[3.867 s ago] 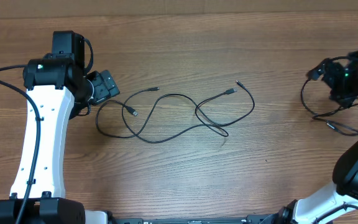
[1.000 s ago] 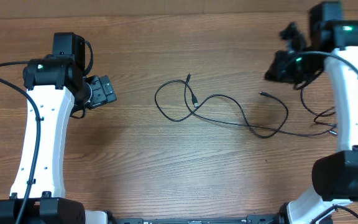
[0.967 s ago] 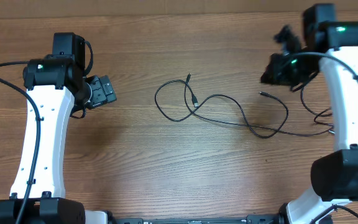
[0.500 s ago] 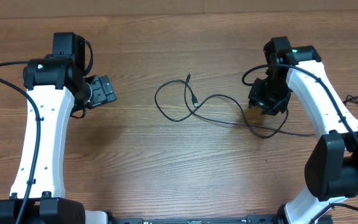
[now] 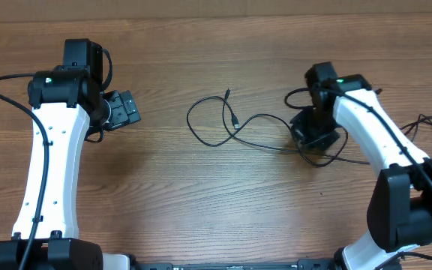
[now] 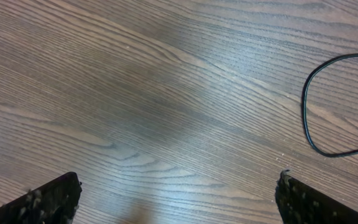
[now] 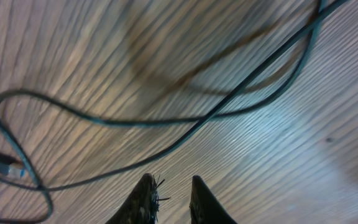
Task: Untangle cables
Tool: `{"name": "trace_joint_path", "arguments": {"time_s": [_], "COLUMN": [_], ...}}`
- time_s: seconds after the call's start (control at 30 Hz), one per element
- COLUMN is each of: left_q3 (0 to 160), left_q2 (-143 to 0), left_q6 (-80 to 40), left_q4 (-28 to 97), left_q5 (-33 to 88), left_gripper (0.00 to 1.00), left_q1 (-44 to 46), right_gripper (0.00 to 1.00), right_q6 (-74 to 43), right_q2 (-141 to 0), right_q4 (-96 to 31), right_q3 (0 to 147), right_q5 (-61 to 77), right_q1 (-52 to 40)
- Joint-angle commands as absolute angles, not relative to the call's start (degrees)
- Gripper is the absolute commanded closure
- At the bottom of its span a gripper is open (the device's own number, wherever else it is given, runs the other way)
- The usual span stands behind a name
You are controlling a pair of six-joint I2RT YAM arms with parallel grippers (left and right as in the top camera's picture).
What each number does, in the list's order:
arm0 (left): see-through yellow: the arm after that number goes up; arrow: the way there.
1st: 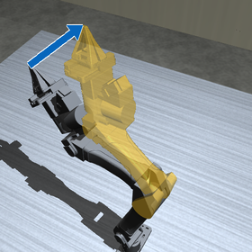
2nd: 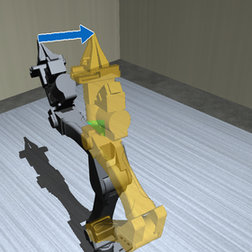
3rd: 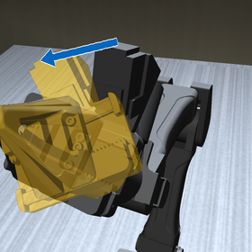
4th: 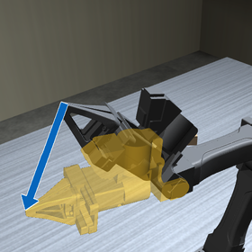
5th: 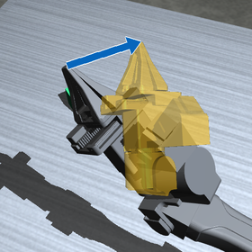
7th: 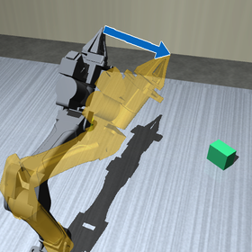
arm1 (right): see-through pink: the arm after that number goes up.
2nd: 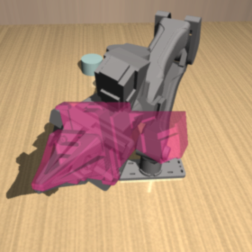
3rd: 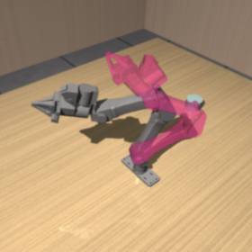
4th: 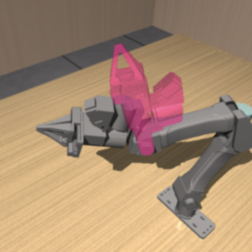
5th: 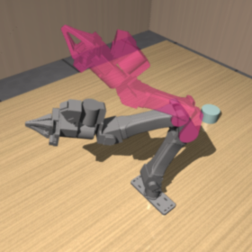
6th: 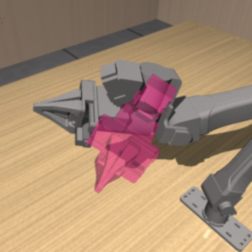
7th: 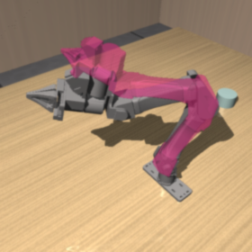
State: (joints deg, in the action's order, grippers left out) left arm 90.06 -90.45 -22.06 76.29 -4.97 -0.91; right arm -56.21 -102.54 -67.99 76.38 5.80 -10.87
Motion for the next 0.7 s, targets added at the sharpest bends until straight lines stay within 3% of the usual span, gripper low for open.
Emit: {"name": "trace_joint_path", "arguments": {"time_s": [0.0, 0.07, 0.13, 0.17, 0.67], "left_q3": [90.7, 90.7, 90.7, 90.7, 90.7], "left_q2": [-90.8, -90.8, -90.8, -90.8, -90.8], "left_q6": [-21.4, -21.4, -21.4, -21.4, -21.4], "left_q4": [76.2, 76.2, 76.2, 76.2, 76.6], "left_q5": [-4.8, -4.8, -4.8, -4.8, -4.8], "left_gripper": [0.00, 0.00, 0.00, 0.00, 0.00], "left_q1": [-1.1, -1.1, -1.1, -1.1, -1.1], "right_gripper": [0.82, 0.78, 0.64, 0.62, 0.61], "right_q6": [-60.3, -60.9, -62.7, -64.2, -67.7], "right_q2": [-100.6, -100.7, -100.8, -100.8, -100.9], "right_q4": [-66.7, -65.8, -65.2, -64.2, -42.4], "right_q3": [76.1, 75.9, 75.5, 74.2, 60.8], "right_q5": [6.1, 6.0, 6.1, 6.1, 2.4], "right_q1": [-14.3, -16.0, -17.2, -18.2, -18.8]}}
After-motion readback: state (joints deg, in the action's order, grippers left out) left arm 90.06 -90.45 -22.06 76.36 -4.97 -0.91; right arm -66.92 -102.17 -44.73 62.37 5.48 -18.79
